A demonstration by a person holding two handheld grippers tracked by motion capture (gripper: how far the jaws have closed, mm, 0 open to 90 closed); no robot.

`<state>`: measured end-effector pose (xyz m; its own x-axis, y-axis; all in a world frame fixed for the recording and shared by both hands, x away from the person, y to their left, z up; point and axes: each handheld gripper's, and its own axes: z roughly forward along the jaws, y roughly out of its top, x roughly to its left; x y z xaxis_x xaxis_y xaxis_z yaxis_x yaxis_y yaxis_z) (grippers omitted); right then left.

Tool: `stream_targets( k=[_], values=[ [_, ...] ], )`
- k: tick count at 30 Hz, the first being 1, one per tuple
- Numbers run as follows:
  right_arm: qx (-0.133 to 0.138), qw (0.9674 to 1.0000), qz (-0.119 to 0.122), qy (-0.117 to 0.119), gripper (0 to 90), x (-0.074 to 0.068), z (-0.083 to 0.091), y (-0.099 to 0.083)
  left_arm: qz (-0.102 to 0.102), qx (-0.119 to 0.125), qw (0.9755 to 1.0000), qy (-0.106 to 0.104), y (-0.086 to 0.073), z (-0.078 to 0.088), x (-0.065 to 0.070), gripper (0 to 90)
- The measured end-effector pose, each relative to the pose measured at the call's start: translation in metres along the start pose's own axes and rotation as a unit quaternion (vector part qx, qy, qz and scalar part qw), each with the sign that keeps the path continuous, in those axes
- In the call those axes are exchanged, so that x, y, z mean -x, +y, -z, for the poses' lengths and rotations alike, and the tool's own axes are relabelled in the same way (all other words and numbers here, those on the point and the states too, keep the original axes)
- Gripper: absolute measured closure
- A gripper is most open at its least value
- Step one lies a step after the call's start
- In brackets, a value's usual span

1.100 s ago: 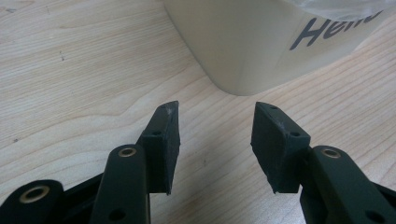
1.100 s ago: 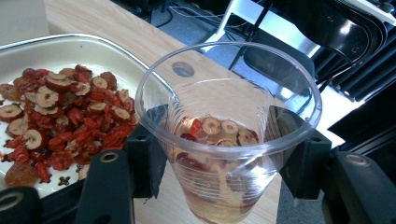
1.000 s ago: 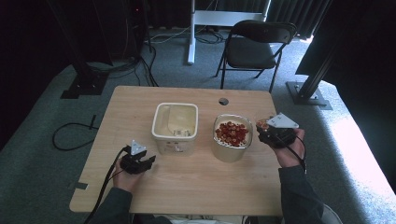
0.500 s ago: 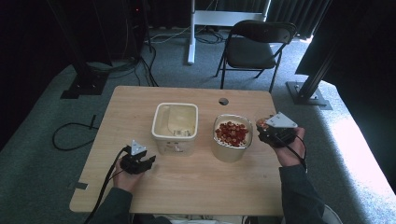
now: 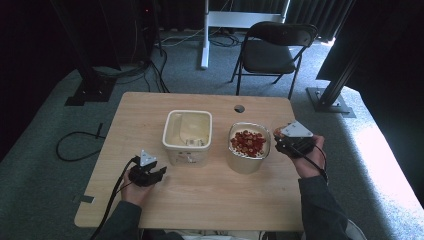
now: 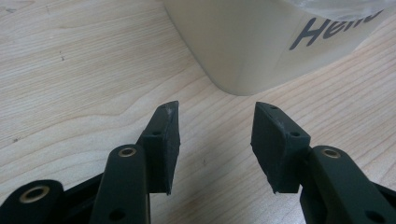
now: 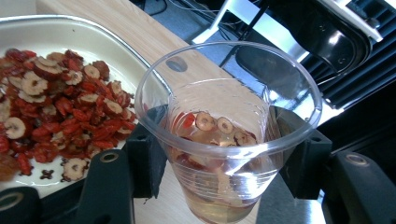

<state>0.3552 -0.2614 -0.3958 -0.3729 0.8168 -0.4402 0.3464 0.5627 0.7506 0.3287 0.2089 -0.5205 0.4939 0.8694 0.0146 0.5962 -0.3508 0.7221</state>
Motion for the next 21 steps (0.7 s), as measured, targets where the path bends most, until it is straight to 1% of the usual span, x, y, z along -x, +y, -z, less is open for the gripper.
stream_targets(
  k=[1, 8, 12, 14, 17, 18, 19, 20, 21],
  values=[
    [0.000, 1.0000, 0.004, 0.000, 40.5, 0.000, 0.000, 0.000, 0.000, 0.000, 1.0000, 0.000, 0.000, 0.000, 0.000, 52.7],
    [0.001, 1.0000, 0.010, 0.002, 40.5, -0.001, -0.001, 0.003, 0.001, -0.002, 1.0000, -0.001, 0.001, -0.001, 0.000, 52.7],
    [-0.001, 0.9998, 0.019, 0.003, 40.5, -0.002, -0.002, 0.006, 0.002, 0.000, 1.0000, 0.000, 0.001, -0.001, -0.001, 52.7],
    [-0.001, 0.9996, 0.027, 0.000, 40.5, -0.003, -0.002, 0.007, 0.001, 0.000, 1.0000, 0.000, 0.001, 0.000, -0.001, 52.8],
    [-0.006, 0.9989, 0.047, -0.006, 40.5, -0.006, -0.003, 0.009, 0.001, 0.000, 1.0000, 0.000, 0.000, -0.001, -0.001, 52.7],
    [-0.012, 0.9980, 0.061, -0.012, 40.5, -0.008, -0.004, 0.010, 0.001, -0.001, 1.0000, -0.001, 0.000, -0.001, -0.001, 52.7],
    [-0.012, 0.9980, 0.061, -0.012, 40.5, -0.008, -0.004, 0.010, 0.002, -0.001, 1.0000, 0.000, 0.000, -0.001, -0.001, 52.7],
    [-0.015, 0.9970, 0.075, -0.015, 40.5, -0.010, -0.004, 0.011, 0.002, -0.001, 1.0000, -0.001, 0.000, 0.000, -0.001, 52.7],
    [-0.017, 0.9965, 0.080, -0.016, 40.5, -0.011, -0.004, 0.012, 0.001, -0.002, 1.0000, -0.001, 0.001, 0.000, -0.001, 52.7]
  ],
)
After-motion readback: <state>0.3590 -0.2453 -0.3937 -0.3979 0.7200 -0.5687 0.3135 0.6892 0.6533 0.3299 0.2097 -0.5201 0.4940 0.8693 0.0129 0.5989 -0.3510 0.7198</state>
